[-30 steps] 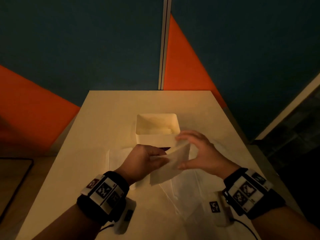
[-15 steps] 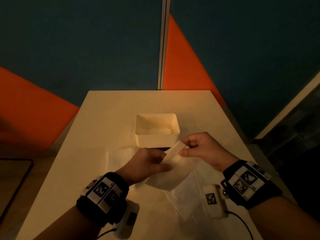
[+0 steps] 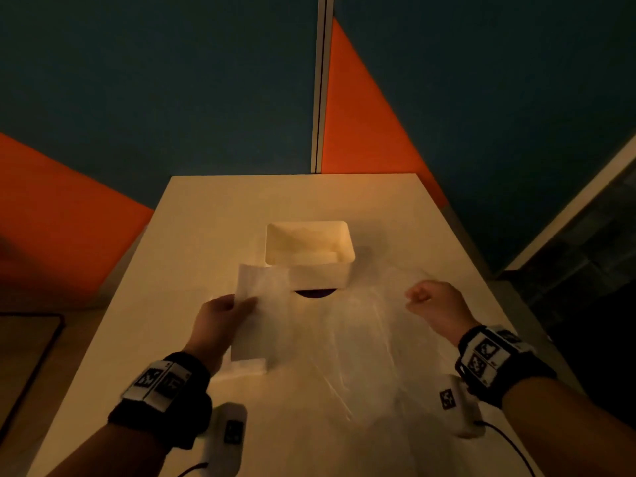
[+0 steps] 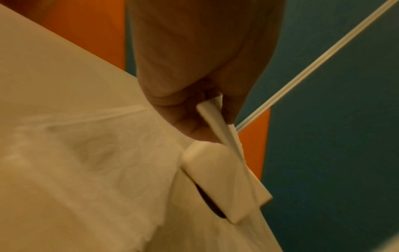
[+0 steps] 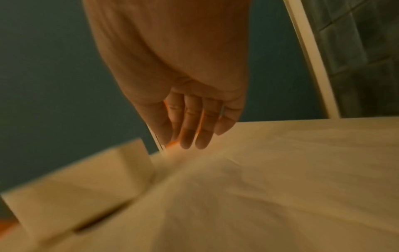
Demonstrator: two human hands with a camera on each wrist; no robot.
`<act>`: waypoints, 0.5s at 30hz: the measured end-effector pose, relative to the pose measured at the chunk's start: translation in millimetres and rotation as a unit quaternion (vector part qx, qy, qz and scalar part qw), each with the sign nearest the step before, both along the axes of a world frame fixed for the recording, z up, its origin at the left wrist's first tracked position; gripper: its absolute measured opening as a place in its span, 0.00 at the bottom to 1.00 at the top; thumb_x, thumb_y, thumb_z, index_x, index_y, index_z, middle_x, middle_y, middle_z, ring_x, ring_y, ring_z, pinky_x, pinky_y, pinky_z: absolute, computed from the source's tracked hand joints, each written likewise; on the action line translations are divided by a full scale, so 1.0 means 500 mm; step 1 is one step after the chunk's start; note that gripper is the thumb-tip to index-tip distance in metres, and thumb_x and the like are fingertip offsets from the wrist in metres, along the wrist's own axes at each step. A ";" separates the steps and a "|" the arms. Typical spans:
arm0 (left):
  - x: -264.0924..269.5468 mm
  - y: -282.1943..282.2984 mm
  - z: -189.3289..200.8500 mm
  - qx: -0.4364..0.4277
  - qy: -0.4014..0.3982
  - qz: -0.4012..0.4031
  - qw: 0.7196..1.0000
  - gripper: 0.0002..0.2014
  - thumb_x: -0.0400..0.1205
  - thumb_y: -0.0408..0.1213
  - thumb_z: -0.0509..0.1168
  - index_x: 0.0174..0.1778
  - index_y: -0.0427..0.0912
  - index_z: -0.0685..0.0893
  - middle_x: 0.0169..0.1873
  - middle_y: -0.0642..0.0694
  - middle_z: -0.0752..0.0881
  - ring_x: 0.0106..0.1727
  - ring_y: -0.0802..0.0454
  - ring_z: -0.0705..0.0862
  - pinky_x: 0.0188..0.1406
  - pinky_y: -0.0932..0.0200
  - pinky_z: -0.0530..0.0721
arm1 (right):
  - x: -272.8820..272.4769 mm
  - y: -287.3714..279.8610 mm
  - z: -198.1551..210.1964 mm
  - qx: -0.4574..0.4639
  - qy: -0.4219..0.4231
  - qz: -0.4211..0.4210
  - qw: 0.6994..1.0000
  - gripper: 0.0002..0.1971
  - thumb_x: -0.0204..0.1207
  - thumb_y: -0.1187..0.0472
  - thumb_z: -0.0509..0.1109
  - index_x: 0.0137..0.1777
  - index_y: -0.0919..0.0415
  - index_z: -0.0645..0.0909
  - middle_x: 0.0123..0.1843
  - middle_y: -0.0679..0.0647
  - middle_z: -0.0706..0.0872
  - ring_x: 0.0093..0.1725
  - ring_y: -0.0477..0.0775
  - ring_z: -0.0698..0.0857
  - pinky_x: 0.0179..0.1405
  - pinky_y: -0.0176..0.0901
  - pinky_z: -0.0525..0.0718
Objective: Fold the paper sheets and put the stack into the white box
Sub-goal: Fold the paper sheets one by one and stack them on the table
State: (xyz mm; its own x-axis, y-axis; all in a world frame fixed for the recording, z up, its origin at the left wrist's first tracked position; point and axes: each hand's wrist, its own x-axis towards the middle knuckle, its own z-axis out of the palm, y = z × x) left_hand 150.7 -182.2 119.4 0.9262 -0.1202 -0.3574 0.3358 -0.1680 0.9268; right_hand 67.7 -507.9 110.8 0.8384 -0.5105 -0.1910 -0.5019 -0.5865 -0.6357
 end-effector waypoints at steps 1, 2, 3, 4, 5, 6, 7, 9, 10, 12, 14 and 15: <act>0.006 0.011 -0.014 0.013 0.010 0.013 1.000 0.05 0.81 0.36 0.67 0.40 0.40 0.85 0.42 0.39 0.87 0.47 0.37 0.85 0.52 0.41 0.84 | -0.010 -0.009 -0.018 -0.016 0.035 0.005 0.999 0.08 0.70 0.69 0.74 0.44 0.56 0.83 0.43 0.51 0.85 0.50 0.55 0.84 0.48 0.37 0.75; 0.012 0.023 -0.031 0.029 0.019 0.020 0.999 0.04 0.80 0.34 0.66 0.43 0.38 0.85 0.43 0.39 0.87 0.49 0.36 0.85 0.54 0.41 0.84 | -0.019 -0.012 -0.032 -0.026 0.065 0.012 0.997 0.10 0.70 0.67 0.75 0.48 0.56 0.83 0.48 0.52 0.85 0.53 0.55 0.84 0.50 0.38 0.77; 0.017 0.033 -0.047 0.053 0.025 0.021 0.998 0.05 0.80 0.32 0.66 0.47 0.35 0.86 0.44 0.39 0.87 0.51 0.36 0.85 0.55 0.40 0.84 | -0.027 -0.011 -0.043 -0.040 0.097 0.025 0.994 0.14 0.69 0.64 0.76 0.54 0.55 0.83 0.55 0.53 0.85 0.57 0.54 0.83 0.55 0.41 0.79; 0.022 0.041 -0.063 0.084 0.021 0.019 0.996 0.09 0.79 0.31 0.67 0.54 0.32 0.85 0.45 0.38 0.87 0.51 0.36 0.85 0.56 0.39 0.84 | -0.034 -0.006 -0.050 -0.065 0.133 0.050 0.988 0.21 0.67 0.59 0.78 0.61 0.53 0.80 0.62 0.52 0.82 0.60 0.54 0.81 0.61 0.44 0.79; 0.025 0.049 -0.077 0.122 0.008 0.011 0.992 0.14 0.78 0.30 0.68 0.60 0.32 0.83 0.46 0.37 0.87 0.50 0.36 0.85 0.56 0.39 0.84 | -0.041 0.004 -0.054 -0.101 0.171 0.081 0.977 0.29 0.65 0.52 0.79 0.67 0.50 0.76 0.67 0.50 0.77 0.64 0.54 0.78 0.65 0.48 0.77; 0.026 0.055 -0.086 0.161 -0.011 0.001 0.987 0.21 0.77 0.29 0.69 0.66 0.34 0.79 0.46 0.36 0.87 0.49 0.37 0.85 0.54 0.40 0.84 | -0.047 0.015 -0.057 -0.141 0.201 0.112 0.963 0.36 0.62 0.46 0.79 0.71 0.47 0.70 0.71 0.48 0.72 0.68 0.54 0.74 0.68 0.52 0.75; 0.026 0.061 -0.092 0.194 -0.033 -0.008 0.980 0.27 0.76 0.29 0.69 0.72 0.39 0.73 0.44 0.37 0.88 0.47 0.38 0.85 0.52 0.42 0.84 | -0.054 0.025 -0.061 -0.172 0.217 0.140 0.951 0.43 0.59 0.42 0.79 0.74 0.44 0.65 0.74 0.47 0.66 0.71 0.55 0.71 0.70 0.54 0.73; 0.024 0.070 -0.097 0.223 -0.073 -0.025 0.972 0.37 0.75 0.29 0.69 0.78 0.53 0.63 0.40 0.39 0.87 0.43 0.38 0.85 0.45 0.48 0.83 | -0.068 0.036 -0.071 -0.192 0.218 0.178 0.940 0.50 0.55 0.37 0.79 0.77 0.40 0.58 0.78 0.45 0.58 0.76 0.54 0.64 0.73 0.55 0.68; 0.023 0.074 -0.098 0.228 -0.089 -0.036 0.969 0.40 0.75 0.28 0.69 0.79 0.58 0.59 0.39 0.40 0.86 0.43 0.39 0.84 0.44 0.50 0.82 | -0.073 0.034 -0.074 -0.192 0.216 0.189 0.939 0.52 0.54 0.36 0.79 0.77 0.39 0.56 0.79 0.44 0.56 0.77 0.54 0.61 0.74 0.55 0.66; 0.022 0.080 -0.101 0.247 -0.116 -0.064 0.960 0.41 0.75 0.27 0.68 0.79 0.61 0.57 0.42 0.41 0.84 0.44 0.40 0.83 0.46 0.50 0.81 | -0.079 0.019 -0.072 -0.194 0.229 0.202 0.932 0.49 0.57 0.38 0.78 0.77 0.37 0.56 0.80 0.42 0.54 0.78 0.53 0.59 0.75 0.54 0.64; 0.026 0.084 -0.103 0.272 -0.130 -0.086 0.949 0.35 0.76 0.28 0.68 0.76 0.59 0.67 0.49 0.40 0.85 0.47 0.43 0.81 0.49 0.52 0.80 | -0.080 -0.001 -0.061 -0.212 0.241 0.220 0.921 0.43 0.61 0.43 0.76 0.75 0.37 0.60 0.79 0.41 0.56 0.77 0.52 0.61 0.73 0.54 0.65; 0.029 0.085 -0.106 0.285 -0.132 -0.092 0.945 0.30 0.76 0.29 0.68 0.72 0.55 0.73 0.52 0.39 0.85 0.47 0.44 0.81 0.48 0.55 0.79 | -0.079 -0.009 -0.055 -0.223 0.242 0.232 0.915 0.39 0.63 0.47 0.76 0.73 0.36 0.62 0.77 0.40 0.59 0.76 0.51 0.63 0.72 0.54 0.66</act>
State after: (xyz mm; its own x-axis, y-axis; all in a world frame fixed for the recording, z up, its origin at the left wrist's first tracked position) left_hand 165.4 -139.5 66.2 0.9745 -0.1455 -0.1711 0.0213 -0.6983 0.7155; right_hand 28.4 -512.4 83.5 0.8570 -0.2392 -0.4564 -0.2931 -0.9548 -0.0499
